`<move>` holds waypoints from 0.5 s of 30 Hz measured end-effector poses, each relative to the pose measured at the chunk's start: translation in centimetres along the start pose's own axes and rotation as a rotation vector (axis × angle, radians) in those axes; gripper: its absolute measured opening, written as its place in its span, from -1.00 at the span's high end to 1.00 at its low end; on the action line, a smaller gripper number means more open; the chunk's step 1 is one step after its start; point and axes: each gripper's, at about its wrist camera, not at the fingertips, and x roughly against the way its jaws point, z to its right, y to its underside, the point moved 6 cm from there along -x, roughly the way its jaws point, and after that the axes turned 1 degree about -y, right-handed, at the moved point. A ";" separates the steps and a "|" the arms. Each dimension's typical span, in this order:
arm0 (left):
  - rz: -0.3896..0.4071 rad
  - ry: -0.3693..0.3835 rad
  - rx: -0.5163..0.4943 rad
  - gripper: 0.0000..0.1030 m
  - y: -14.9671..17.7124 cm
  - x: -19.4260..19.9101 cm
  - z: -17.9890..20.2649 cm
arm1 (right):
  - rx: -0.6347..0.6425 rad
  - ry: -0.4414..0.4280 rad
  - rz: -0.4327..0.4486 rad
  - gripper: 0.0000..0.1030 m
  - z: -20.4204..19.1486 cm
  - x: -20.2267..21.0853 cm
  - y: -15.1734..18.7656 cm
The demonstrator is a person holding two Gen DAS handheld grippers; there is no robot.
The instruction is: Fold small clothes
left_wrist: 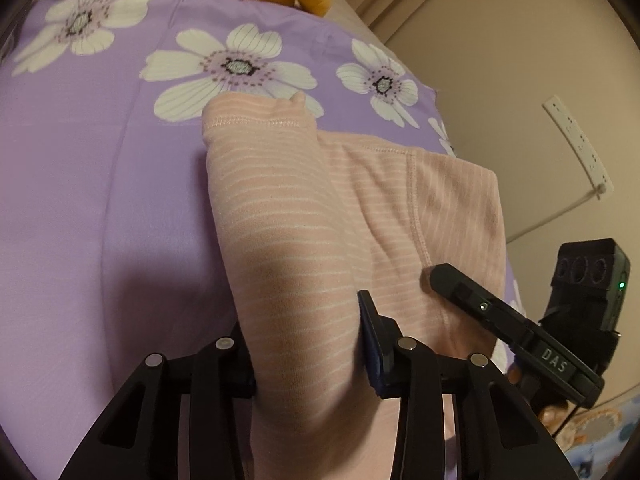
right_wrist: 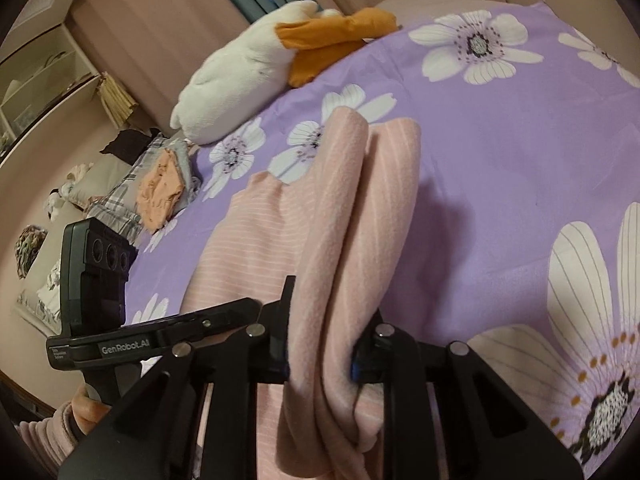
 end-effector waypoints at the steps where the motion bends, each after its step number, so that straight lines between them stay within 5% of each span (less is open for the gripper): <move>1: 0.004 -0.006 -0.010 0.26 0.2 0.4 0.2 | 0.005 -0.002 0.003 0.60 -0.3 0.3 0.1; 15: 0.028 -0.036 -0.037 0.26 3.2 4.7 2.6 | 0.045 -0.066 0.021 0.60 -5.3 4.9 3.5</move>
